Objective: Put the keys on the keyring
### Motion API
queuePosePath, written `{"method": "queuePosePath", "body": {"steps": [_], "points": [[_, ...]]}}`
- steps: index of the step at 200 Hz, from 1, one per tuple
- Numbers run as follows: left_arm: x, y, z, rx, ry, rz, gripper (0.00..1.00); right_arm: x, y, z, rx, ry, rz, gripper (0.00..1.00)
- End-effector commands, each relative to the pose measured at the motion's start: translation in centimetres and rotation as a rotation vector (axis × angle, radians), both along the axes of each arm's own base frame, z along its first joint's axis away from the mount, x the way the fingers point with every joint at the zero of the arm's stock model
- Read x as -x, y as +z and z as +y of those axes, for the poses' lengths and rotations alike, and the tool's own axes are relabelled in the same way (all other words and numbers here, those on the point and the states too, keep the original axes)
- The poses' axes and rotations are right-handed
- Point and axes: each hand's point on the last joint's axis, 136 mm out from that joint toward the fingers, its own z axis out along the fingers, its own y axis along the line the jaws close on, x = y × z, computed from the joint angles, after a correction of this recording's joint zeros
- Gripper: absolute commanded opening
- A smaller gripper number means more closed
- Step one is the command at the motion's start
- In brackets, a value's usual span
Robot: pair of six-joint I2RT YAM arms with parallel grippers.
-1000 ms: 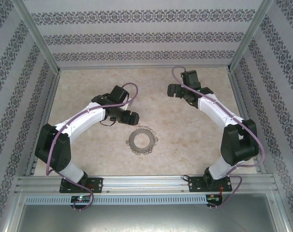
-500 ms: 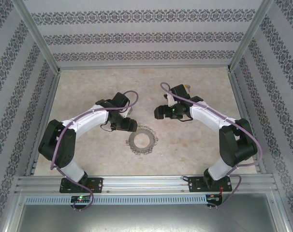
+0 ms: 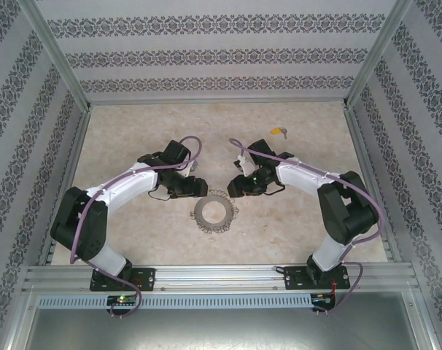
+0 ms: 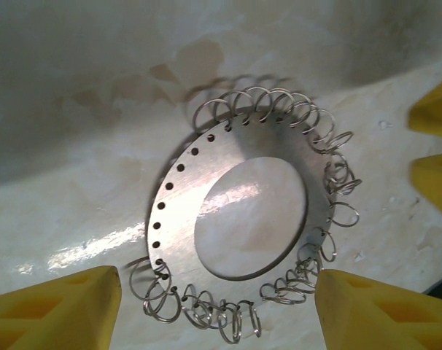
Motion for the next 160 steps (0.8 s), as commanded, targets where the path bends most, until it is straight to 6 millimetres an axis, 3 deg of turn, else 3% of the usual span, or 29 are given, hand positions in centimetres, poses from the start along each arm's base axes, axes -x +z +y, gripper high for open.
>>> {"method": "queuePosePath", "body": {"steps": [1, 11, 30, 60, 121, 160], "points": [[-0.9, 2.0, -0.7, 0.06, 0.01, -0.047, 0.66, 0.2, -0.3, 0.6, -0.037, 0.013, 0.026, 0.53], [-0.8, 2.2, -1.0, 0.062, -0.008, -0.049, 0.65, 0.1, -0.1, 0.4, -0.049, -0.007, 0.036, 0.56], [-0.5, 2.0, -1.8, 0.052, -0.049, -0.05, 0.6, -0.3, 0.4, -0.4, -0.058, -0.052, 0.028, 0.7], [-0.4, 1.5, -4.0, 0.033, -0.137, -0.065, 0.55, -1.3, 1.0, -3.3, -0.081, -0.196, 0.038, 0.81], [-0.9, -0.4, -10.1, 0.021, -0.334, -0.097, 0.53, -3.0, 3.1, -8.7, -0.053, -0.446, 0.01, 0.92], [-1.5, -2.0, -12.5, -0.014, -0.401, -0.109, 0.5, -2.2, 3.3, -10.5, -0.018, -0.503, 0.012, 0.95]]}}
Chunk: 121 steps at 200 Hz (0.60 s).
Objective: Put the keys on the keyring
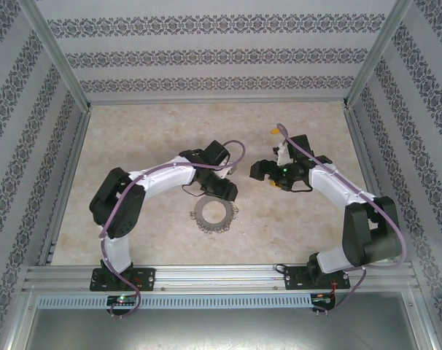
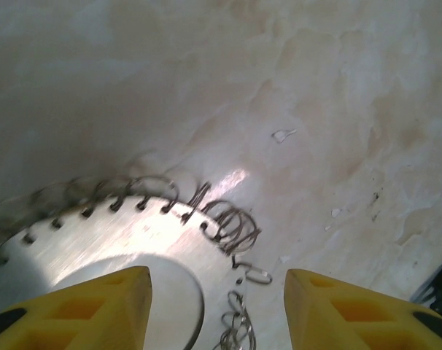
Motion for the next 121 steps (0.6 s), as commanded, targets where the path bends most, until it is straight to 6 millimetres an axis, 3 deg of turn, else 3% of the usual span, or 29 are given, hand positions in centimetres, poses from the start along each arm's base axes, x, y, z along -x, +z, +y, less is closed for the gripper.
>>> {"method": "queuePosePath", "body": {"steps": [1, 52, 99, 121], "points": [[-0.8, 0.1, -1.4, -0.005, -0.064, -0.063, 0.5, 1.4, -0.8, -1.4, 0.04, -0.051, 0.055, 0.95], [-1.4, -1.4, -1.7, -0.07, -0.113, -0.082, 0.42, 2.0, -1.3, -3.5, 0.057, -0.114, 0.073, 0.97], [-0.4, -2.2, -1.6, -0.102, -0.16, -0.073, 0.39, 1.8, -1.4, -3.8, 0.063, -0.125, 0.071, 0.98], [0.0, -2.6, -1.5, -0.113, -0.18, -0.065, 0.32, 1.9, -1.4, -3.8, 0.062, -0.128, 0.071, 0.98]]}}
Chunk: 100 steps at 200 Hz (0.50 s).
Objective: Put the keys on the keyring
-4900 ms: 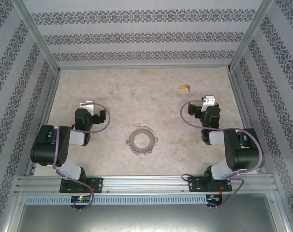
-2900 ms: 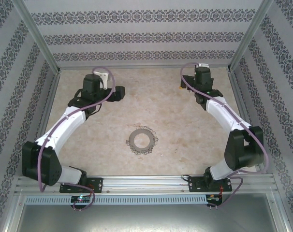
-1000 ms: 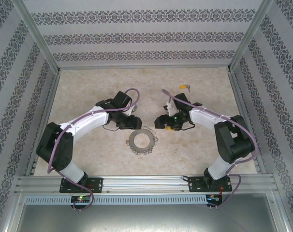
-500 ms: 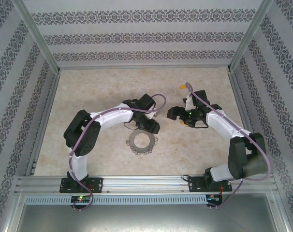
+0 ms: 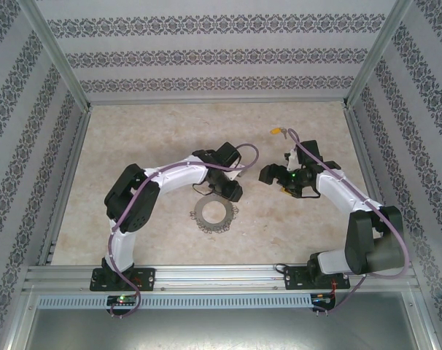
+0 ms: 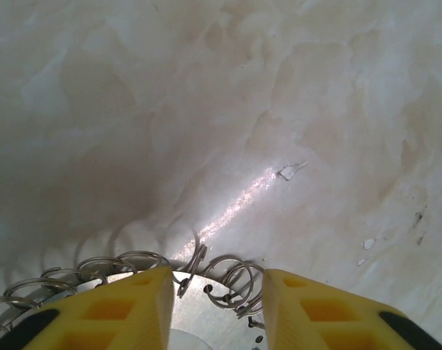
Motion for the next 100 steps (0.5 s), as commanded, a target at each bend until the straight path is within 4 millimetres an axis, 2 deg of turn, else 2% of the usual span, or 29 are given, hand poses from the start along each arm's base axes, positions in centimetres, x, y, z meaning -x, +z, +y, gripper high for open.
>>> {"method": "queuePosePath", "body": {"steps": [1, 100], "points": [[0.98, -0.85, 0.1, -0.046, -0.054, 0.014, 0.32, 0.48, -0.13, -0.44, 0.011, -0.021, 0.01, 0.98], [1.05, -1.83, 0.78, -0.102, -0.102, -0.007, 0.33, 0.32, 0.65, -0.5, 0.001, -0.042, -0.032, 0.98]]}}
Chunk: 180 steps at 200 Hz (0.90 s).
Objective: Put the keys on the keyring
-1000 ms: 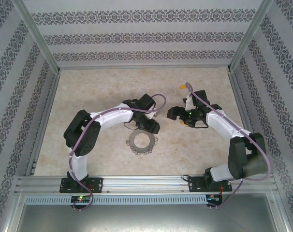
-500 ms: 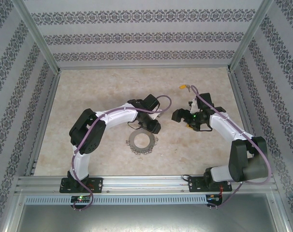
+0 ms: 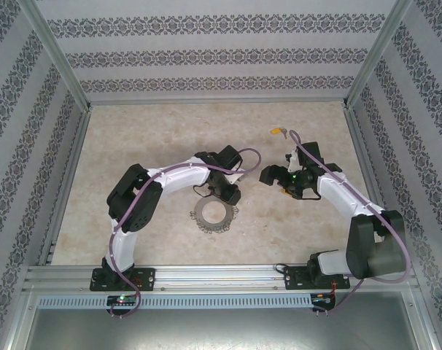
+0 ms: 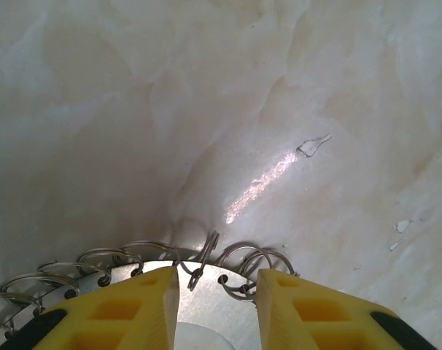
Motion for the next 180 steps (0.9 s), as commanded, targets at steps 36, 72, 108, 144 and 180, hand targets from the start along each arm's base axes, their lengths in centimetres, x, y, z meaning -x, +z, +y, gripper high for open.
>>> {"method": "queuePosePath", "body": {"steps": [36, 72, 108, 144, 180], "points": [[0.6, -0.8, -0.1, -0.03, -0.056, 0.014, 0.33, -0.1, 0.5, -0.5, 0.01, -0.031, -0.024, 0.98], [1.0, -1.2, -0.4, -0.02, -0.058, 0.035, 0.26, -0.1, 0.5, -0.6, 0.019, -0.03, -0.028, 0.98], [1.3, -1.4, -0.3, -0.018, -0.055, 0.046, 0.17, 0.1, 0.5, -0.9, 0.027, -0.035, -0.029, 0.98], [1.5, -1.0, -0.3, -0.01, -0.054, 0.048, 0.03, -0.2, 0.7, -1.2, 0.03, -0.041, -0.039, 0.98], [1.9, 1.0, -0.2, 0.018, -0.061, 0.033, 0.0, -0.6, 1.0, -1.4, 0.03, -0.047, -0.049, 0.98]]}}
